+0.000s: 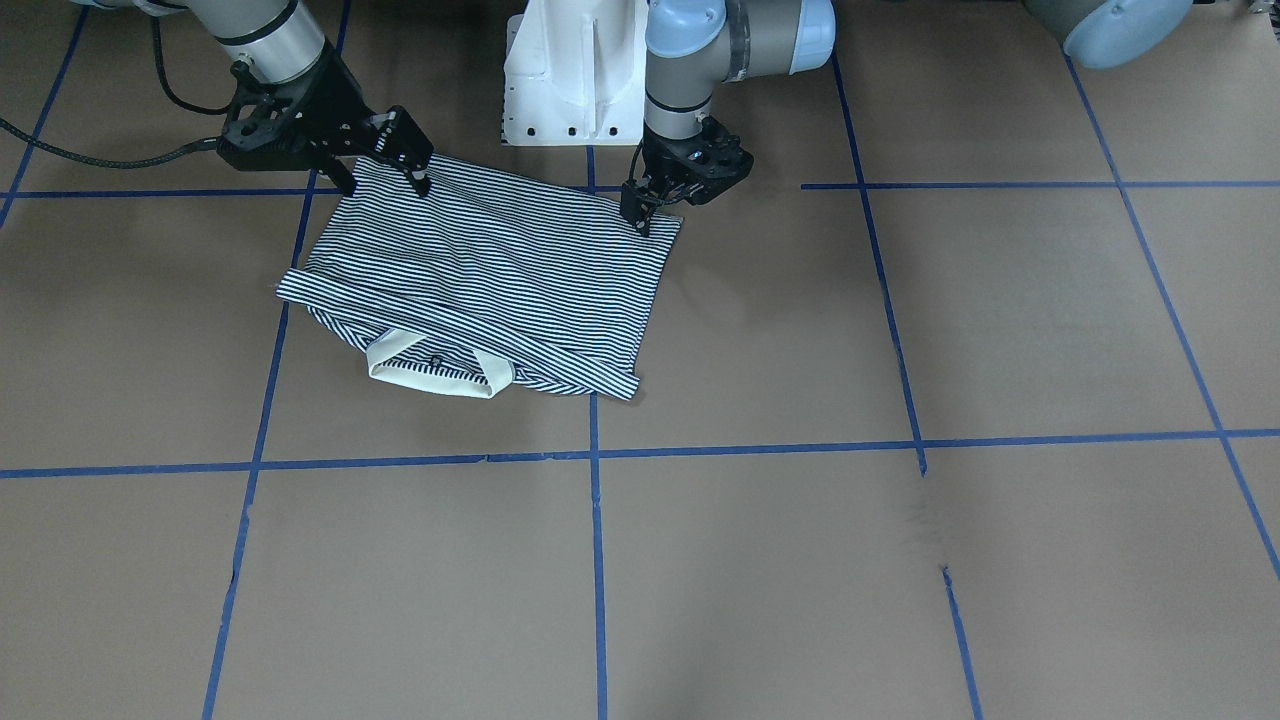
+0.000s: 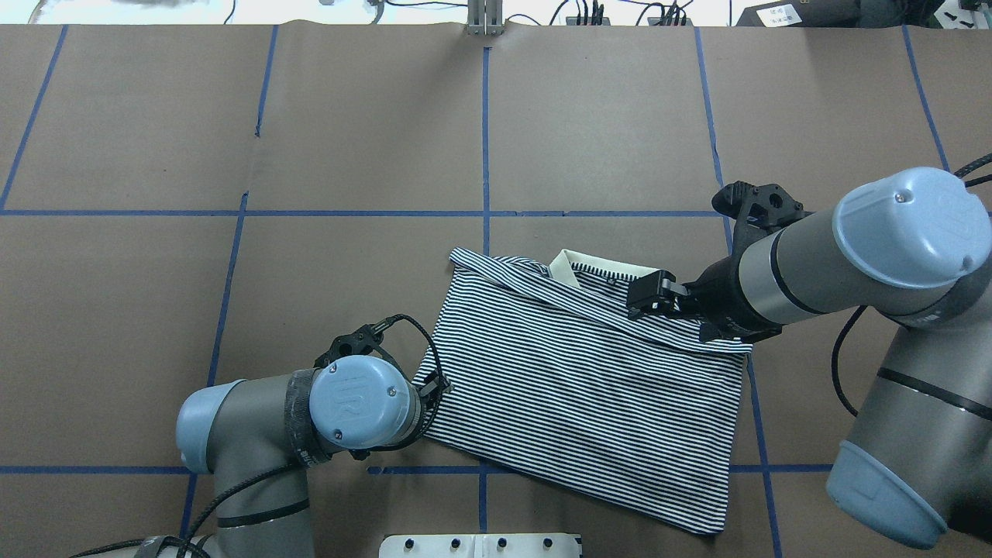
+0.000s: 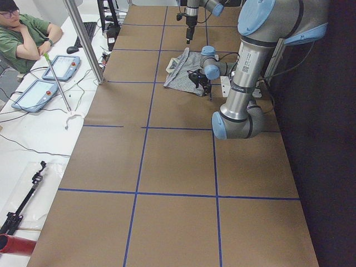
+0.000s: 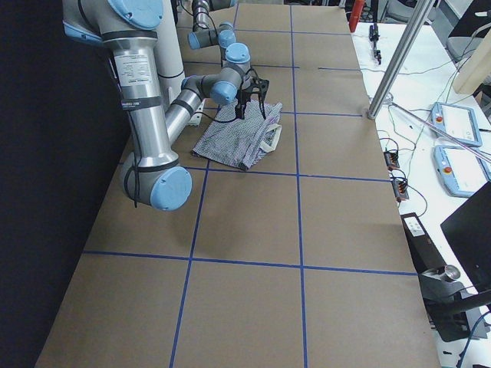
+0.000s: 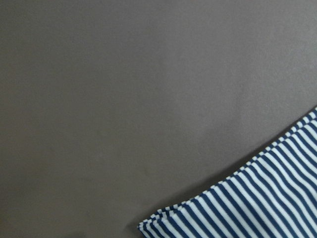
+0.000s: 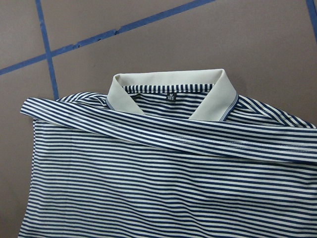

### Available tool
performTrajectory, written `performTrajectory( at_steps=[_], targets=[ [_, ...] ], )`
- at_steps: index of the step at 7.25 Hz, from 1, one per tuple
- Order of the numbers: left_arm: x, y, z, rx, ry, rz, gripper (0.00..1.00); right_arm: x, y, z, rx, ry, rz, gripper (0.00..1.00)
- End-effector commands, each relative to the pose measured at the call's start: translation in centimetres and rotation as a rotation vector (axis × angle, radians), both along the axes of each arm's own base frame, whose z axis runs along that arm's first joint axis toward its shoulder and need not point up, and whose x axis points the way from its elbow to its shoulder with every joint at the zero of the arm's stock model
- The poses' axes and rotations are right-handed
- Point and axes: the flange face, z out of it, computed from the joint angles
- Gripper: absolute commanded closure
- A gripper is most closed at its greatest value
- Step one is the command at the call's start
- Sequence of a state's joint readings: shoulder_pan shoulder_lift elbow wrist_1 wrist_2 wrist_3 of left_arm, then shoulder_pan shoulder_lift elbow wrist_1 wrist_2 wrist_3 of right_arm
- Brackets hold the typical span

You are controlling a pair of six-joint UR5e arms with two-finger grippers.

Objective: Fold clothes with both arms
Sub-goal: 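Drag the shirt toward the right gripper while the left gripper moves nearer the robot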

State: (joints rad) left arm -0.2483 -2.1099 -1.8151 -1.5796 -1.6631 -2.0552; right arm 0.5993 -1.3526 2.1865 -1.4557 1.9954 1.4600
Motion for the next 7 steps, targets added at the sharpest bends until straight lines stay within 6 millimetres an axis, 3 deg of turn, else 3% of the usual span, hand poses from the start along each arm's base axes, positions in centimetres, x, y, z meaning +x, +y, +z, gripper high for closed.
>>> performTrajectory(
  at_steps=[1, 2, 3, 5, 6, 7],
  targets=[
    [0.16, -0.15, 0.22, 0.007, -0.007, -0.005, 0.10, -0.11, 0.05, -0.03, -0.005, 0.000, 0.004, 0.00],
    [0.10, -0.24, 0.34, 0.009, -0.010, -0.004, 0.18, -0.16, 0.10, -0.03, -0.005, 0.000, 0.002, 0.00],
    [-0.02, -0.40, 0.28, 0.011, -0.009, -0.005, 0.34, -0.11, 0.05, -0.03, -0.005, 0.000, 0.004, 0.00],
    [-0.10, -0.48, 0.31, 0.018, -0.011, -0.011, 0.87, -0.11, 0.05, -0.03, -0.005, 0.000, 0.004, 0.00],
    [-0.18, -0.49, 0.19, 0.023, -0.009, -0.011, 1.00, -0.11, 0.05, -0.03, -0.008, 0.000, 0.006, 0.00],
    [-0.38, -0.44, -0.21, 0.035, -0.003, -0.001, 1.00, -0.10, 0.03, -0.02, -0.006, 0.000, 0.006, 0.00]
  ],
)
